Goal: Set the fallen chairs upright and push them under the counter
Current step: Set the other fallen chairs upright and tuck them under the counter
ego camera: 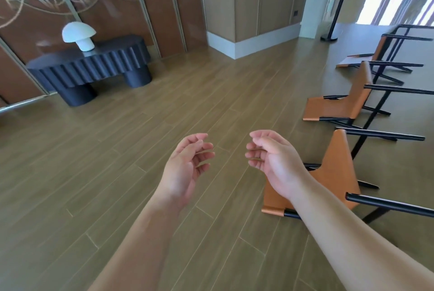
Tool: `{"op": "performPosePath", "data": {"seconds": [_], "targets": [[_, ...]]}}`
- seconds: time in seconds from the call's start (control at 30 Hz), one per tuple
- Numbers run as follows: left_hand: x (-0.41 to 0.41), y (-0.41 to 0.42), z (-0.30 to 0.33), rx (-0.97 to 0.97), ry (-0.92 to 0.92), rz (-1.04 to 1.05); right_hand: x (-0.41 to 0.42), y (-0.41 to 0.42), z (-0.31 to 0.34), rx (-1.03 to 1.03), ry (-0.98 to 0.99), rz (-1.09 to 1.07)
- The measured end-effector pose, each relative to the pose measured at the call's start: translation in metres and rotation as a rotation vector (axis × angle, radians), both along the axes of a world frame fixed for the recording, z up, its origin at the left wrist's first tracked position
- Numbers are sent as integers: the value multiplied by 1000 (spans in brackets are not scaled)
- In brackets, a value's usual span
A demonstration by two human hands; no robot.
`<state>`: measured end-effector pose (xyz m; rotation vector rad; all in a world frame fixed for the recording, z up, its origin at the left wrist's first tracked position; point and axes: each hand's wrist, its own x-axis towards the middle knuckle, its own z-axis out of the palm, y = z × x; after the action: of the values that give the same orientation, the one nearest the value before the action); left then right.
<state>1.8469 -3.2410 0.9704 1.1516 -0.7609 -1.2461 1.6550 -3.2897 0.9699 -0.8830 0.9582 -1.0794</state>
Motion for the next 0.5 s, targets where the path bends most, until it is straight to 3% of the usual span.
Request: {"op": "performPosePath", "data": {"seconds": [0.27,0.5], "targets": [[67,-99,-33,32,70,-57,66,-86,-14,18,77,-73],[170,-211,-35,36,75,-182,164,-172,-8,-6,97,-290]]}}
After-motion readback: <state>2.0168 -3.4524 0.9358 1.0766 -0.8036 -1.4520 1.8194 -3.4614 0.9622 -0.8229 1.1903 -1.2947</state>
